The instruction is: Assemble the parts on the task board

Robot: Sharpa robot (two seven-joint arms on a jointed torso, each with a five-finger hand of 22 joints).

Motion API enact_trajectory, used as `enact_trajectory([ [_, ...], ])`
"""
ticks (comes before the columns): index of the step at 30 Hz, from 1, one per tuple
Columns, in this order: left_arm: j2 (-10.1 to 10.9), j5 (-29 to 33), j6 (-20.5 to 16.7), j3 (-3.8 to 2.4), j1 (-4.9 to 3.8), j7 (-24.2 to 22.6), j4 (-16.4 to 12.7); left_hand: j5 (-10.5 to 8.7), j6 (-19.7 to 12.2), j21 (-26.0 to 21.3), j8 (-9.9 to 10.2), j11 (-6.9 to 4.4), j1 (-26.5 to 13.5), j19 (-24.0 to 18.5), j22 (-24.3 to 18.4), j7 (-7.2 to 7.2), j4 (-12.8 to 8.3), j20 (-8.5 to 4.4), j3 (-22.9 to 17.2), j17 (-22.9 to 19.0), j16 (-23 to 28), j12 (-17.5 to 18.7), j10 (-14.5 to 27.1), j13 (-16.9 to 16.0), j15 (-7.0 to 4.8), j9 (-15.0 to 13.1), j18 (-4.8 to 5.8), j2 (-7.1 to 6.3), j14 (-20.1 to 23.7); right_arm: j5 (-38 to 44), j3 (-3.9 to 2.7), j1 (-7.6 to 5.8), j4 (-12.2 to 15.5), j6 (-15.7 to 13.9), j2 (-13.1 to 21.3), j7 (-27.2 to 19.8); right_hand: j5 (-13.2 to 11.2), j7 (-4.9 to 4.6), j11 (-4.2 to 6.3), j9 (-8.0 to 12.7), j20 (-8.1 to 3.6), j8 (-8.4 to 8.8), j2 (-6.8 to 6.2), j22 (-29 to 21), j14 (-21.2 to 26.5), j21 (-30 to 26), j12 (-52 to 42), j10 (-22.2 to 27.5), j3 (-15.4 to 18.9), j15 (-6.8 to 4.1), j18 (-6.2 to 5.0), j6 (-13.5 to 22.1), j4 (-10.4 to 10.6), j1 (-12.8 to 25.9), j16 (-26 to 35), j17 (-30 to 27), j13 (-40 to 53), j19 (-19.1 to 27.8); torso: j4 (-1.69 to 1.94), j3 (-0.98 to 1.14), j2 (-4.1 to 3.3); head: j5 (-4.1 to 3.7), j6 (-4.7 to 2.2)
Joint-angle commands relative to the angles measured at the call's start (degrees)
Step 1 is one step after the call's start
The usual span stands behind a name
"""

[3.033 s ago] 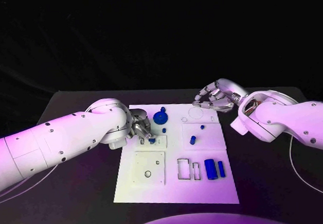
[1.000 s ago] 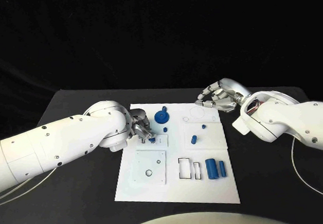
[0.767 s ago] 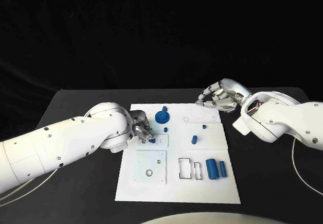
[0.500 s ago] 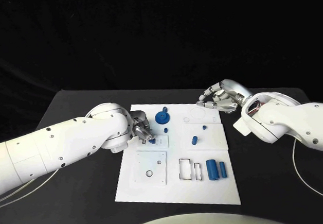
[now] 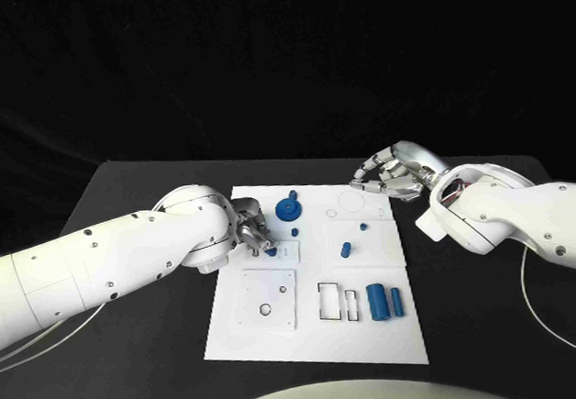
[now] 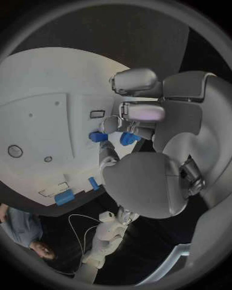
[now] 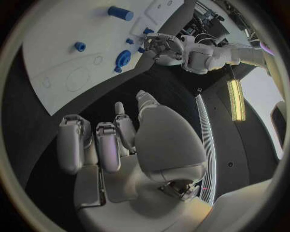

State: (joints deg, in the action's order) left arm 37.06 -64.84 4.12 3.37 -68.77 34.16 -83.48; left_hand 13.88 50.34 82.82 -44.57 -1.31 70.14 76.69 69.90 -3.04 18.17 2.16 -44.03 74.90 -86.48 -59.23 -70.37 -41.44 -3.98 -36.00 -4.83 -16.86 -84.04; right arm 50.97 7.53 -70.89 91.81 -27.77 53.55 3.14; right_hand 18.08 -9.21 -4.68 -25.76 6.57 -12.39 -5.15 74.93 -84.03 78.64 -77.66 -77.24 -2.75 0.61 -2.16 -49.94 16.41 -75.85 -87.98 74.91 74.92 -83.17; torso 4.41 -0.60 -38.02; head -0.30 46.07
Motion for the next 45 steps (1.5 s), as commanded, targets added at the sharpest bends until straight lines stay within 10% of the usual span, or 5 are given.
enact_trajectory([
  [1, -0.12, -0.49, 0.17, 0.00, 0.05, -0.05, -0.09, 0.30, 0.44, 0.38, -0.23, 0.10, -0.37, 0.42, 0.04, -0.14, -13.58, -0.10, -13.25, 6.98, -0.15, -0.36, -0.36, -0.04, -0.48, -4.69, 0.57, 0.41, -3.82, 0.41, 0.00, 0.03, 0.02, 0.20, -0.02, -0.35, -0.33, -0.03, 0.16, 0.10, -0.13, -0.33, 0.23, 8.15, -4.37, 0.10, -0.12, 0.07, 0.32, -0.24, -0.72, 0.51, 0.12, -0.45, 0.31, 8.08, 0.14, -0.04, 0.07, 0.01, 0.04, -0.02, 0.10],
  [31, -0.88, 0.09, 2.81, 0.06, 0.03, 0.71, 0.89, 2.17, 0.68, 0.82, -0.09, 0.01, -1.36, 1.15, 1.12, -0.05, -14.05, -0.29, -13.12, 6.96, -0.10, -0.44, -0.72, -0.25, -0.60, -5.15, 0.78, 0.38, -3.82, 0.41, 0.00, 0.09, 0.11, -0.13, 0.20, -0.54, -0.36, -0.02, 0.17, 0.11, -0.14, -0.40, 0.27, 8.30, -4.39, 0.32, -0.18, 0.00, 0.35, -0.25, -0.66, 0.52, 0.14, -0.50, 0.29, 8.15, 0.20, -0.18, -0.13, -0.01, -0.01, -0.01, 0.21],
  [45, -1.69, 2.02, 3.74, 0.09, 0.04, 1.10, 1.54, 0.52, 0.66, 0.60, 0.20, -0.63, -5.53, 1.18, 1.26, 0.97, -10.19, -0.40, -8.63, 7.02, -0.05, -1.08, -1.76, -1.14, -0.94, -6.35, 0.84, 0.76, -3.85, 2.85, 0.00, 0.22, -0.02, -0.45, 0.33, -0.62, -0.35, -0.02, 0.17, 0.11, -0.14, -0.43, 0.31, 8.22, -4.36, 0.18, -0.12, 0.06, 0.34, -0.25, -0.70, 0.51, 0.15, -0.52, 0.33, 8.04, 0.13, -0.11, -0.01, 0.05, 0.08, -0.14, 0.38],
])
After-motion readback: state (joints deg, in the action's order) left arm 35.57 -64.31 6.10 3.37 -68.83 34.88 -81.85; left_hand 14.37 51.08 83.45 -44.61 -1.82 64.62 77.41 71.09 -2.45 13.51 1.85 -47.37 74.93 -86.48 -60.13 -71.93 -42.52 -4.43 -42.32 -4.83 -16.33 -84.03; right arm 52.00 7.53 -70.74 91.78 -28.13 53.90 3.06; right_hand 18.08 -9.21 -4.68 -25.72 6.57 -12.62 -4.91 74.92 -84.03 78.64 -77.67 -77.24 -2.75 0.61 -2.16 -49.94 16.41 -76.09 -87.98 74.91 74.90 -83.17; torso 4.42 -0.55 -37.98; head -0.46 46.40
